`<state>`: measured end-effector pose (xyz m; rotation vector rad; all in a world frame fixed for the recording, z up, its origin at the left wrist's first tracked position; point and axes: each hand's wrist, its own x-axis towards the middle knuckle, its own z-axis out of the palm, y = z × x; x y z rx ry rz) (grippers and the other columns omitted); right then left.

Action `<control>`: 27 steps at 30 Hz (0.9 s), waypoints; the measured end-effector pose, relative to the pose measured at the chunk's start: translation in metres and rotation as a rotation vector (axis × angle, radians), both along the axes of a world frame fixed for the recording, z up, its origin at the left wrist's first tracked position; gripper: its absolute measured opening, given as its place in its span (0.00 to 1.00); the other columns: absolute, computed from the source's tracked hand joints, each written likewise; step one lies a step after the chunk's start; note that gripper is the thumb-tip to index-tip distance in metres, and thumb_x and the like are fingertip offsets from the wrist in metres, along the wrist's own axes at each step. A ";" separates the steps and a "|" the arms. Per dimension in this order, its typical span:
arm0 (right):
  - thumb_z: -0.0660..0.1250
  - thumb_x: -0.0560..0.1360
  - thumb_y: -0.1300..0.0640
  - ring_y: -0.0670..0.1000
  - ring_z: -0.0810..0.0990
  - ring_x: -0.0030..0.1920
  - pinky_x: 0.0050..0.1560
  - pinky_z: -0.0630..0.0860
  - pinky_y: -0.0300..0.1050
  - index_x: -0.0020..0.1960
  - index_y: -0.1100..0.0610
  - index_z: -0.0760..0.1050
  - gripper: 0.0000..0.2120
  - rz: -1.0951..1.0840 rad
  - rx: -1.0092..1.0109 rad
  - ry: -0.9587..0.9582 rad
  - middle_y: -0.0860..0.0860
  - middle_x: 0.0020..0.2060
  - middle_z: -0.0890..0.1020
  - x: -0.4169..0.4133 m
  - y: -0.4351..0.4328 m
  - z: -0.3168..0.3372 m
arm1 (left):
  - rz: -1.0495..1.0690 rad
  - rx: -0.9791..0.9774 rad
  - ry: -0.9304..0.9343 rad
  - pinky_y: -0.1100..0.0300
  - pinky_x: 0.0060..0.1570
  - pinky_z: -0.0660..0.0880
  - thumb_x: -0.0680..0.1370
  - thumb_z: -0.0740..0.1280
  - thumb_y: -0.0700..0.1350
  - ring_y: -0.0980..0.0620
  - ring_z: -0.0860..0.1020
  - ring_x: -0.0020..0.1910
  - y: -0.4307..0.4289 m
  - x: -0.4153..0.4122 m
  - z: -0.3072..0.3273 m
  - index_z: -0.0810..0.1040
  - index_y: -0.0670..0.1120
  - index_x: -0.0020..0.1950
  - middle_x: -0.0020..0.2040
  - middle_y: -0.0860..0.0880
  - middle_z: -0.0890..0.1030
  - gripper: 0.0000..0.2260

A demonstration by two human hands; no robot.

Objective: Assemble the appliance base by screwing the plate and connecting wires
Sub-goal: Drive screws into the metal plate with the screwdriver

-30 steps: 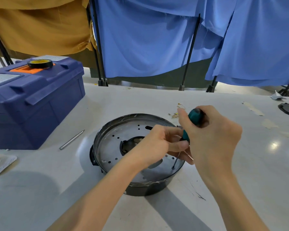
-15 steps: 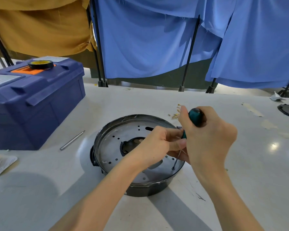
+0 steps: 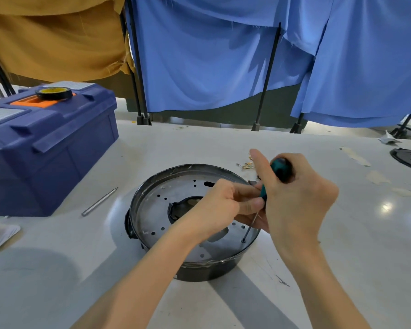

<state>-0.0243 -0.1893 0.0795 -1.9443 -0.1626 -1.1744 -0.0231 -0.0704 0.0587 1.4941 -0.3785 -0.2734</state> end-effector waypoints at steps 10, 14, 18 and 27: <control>0.72 0.75 0.52 0.40 0.84 0.39 0.43 0.80 0.35 0.45 0.54 0.81 0.06 0.452 0.035 0.134 0.47 0.36 0.84 -0.002 -0.014 0.005 | -0.039 -0.067 -0.011 0.60 0.50 0.79 0.79 0.66 0.38 0.43 0.85 0.48 0.009 -0.002 -0.002 0.81 0.41 0.57 0.48 0.42 0.85 0.08; 0.74 0.69 0.42 0.45 0.75 0.28 0.36 0.70 0.29 0.39 0.60 0.79 0.19 0.140 0.068 0.085 0.49 0.28 0.77 0.002 -0.001 0.005 | -0.014 -0.025 -0.029 0.65 0.44 0.79 0.80 0.64 0.36 0.49 0.85 0.42 0.001 0.000 -0.002 0.81 0.40 0.55 0.42 0.49 0.86 0.08; 0.71 0.73 0.48 0.47 0.85 0.44 0.48 0.83 0.46 0.51 0.51 0.82 0.10 0.593 0.089 0.342 0.45 0.43 0.86 0.003 -0.022 0.017 | -0.042 -0.013 -0.025 0.57 0.51 0.79 0.82 0.59 0.37 0.40 0.84 0.47 0.007 0.002 -0.003 0.78 0.34 0.56 0.45 0.39 0.85 0.10; 0.74 0.73 0.50 0.50 0.83 0.36 0.42 0.82 0.48 0.47 0.57 0.82 0.11 0.244 0.049 0.115 0.50 0.35 0.84 -0.005 -0.005 0.001 | -0.028 -0.035 -0.020 0.65 0.45 0.78 0.79 0.66 0.39 0.48 0.85 0.43 0.004 0.000 -0.003 0.80 0.36 0.56 0.44 0.47 0.86 0.09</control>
